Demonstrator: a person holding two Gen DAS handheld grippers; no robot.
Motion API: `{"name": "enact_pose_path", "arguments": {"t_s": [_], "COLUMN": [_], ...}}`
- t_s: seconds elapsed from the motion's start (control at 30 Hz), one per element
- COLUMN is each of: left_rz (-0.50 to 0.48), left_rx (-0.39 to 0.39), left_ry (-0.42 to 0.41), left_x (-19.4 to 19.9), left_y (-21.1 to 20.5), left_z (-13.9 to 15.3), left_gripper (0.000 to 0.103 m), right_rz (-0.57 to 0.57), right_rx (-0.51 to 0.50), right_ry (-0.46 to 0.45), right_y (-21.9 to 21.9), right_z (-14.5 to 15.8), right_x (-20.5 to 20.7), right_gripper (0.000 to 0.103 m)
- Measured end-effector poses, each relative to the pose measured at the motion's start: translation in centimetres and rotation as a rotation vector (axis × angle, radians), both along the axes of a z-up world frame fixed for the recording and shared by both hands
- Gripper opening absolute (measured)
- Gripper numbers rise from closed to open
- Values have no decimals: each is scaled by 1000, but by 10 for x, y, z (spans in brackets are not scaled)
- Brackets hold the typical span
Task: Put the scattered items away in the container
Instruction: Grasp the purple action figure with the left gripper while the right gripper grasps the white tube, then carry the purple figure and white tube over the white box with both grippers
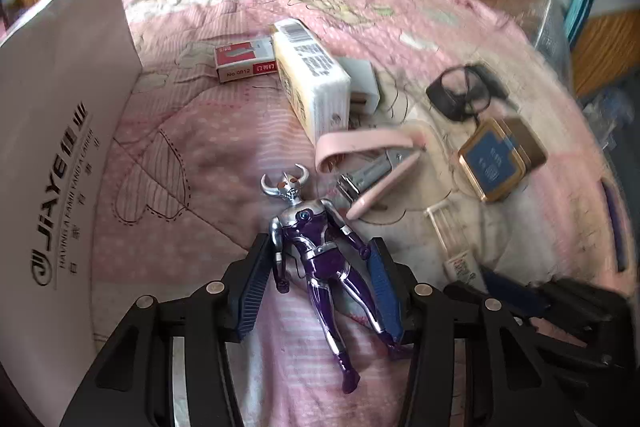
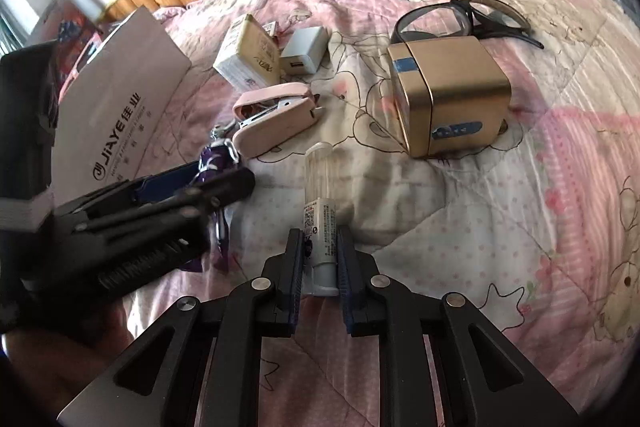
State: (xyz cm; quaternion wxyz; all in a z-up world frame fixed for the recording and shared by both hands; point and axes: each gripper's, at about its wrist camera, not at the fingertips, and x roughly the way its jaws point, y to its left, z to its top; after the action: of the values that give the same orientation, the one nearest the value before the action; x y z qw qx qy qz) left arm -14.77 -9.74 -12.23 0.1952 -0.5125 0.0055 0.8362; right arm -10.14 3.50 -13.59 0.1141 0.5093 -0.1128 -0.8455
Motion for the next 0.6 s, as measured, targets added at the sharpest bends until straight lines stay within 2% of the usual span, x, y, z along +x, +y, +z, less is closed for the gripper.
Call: {"name": "enact_pose_path", "arguments": {"t_s": [0.13,0.27,0.43,0.6], "left_rz": [-17,-1,11,17], "left_rx": [2,24,27,40], "left_ry": [16,-12,22,72], "left_x": [2,2,13,30], "left_y": [-1,-7,-16,-30], "left_z": [0,5,26,52], "left_gripper": [49,49,49,49], "right_rz": [0,-8,-8,-25], "right_rx": [8,-30,-17,-73], "right_ry": [10,8,13,-8], "right_y": [-1,3,1,7], "right_z": [1,-1,0,7], "right_x": [0,-1,-2,4], "right_gripper": [16,16,16,16]}}
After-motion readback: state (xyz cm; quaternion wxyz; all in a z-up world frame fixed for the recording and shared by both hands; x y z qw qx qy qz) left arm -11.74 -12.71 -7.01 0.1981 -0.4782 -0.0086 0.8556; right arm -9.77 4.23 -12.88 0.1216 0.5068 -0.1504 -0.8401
